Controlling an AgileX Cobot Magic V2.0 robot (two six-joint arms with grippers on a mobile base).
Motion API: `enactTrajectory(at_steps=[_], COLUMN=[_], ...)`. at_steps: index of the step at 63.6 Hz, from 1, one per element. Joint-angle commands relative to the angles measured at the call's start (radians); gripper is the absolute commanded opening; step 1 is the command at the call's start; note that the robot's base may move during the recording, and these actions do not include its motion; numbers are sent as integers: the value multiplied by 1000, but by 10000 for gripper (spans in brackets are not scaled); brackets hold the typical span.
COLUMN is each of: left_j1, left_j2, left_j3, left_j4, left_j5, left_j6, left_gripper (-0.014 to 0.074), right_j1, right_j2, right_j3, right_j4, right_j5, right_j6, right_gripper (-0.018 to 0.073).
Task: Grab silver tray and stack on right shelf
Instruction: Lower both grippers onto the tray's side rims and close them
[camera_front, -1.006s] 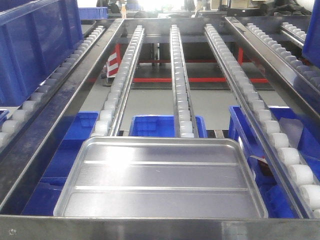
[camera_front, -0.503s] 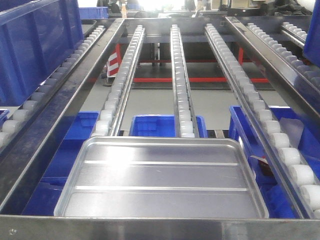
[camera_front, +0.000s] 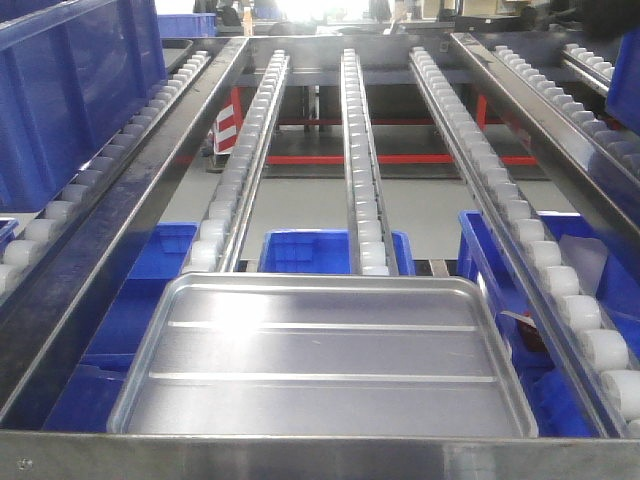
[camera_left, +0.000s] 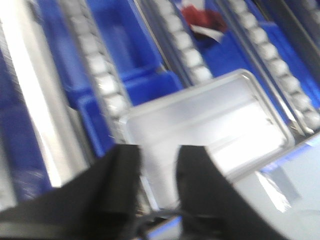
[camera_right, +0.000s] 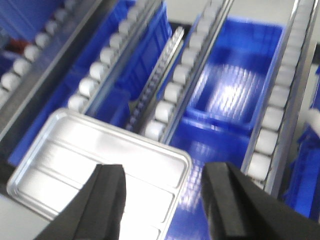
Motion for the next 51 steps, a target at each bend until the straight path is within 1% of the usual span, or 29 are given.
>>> enactTrajectory(at_steps=[1,4,7,11,14,17,21,24,28,33,39,42,46,51], left_j1=[-18,-18,-18,-18,-18,-18,-18,-18,-18,-18,-21,-21,-21,-21], left_j2=[41,67,95,126,149,168,199,228,279,353,452,496,543,582], left_j3=[-47,-54,-58,-60,-60,-63,-69,-86,-109,-153,-221,-252,-286,-317], left_j4=[-92,-142,-148,-149,-168,-185,-210,-213,-201,-165,-83,-22,28,36], left_j5=[-57,-64,-64,-66,-46,-36,-15,11,51,119,207,243,259,251], left_j6=[0,0,6,66,66,66,66,63,31,-15,-116,-178,-248,-278], left_gripper=[319,344,337,337,337,337,337,337,337,335,323,317,317,317], right_j1=[1,0,0,0,0,0,0,0,0,0,0,0,0,1], right_j2=[30,51,70,92,110,132,173,210,252,305,365,390,426,468], right_j3=[-39,-39,-39,-47,-63,-81,-111,-131,-156,-181,-202,-208,-220,-230], right_j4=[3,3,3,27,65,84,86,86,86,86,86,85,78,56], right_j5=[-60,-75,-92,-90,-48,6,81,127,176,209,216,216,224,234], right_j6=[0,0,0,1,1,1,2,3,16,44,52,70,105,145], right_gripper=[459,459,459,459,459,459,459,456,456,456,456,456,456,456])
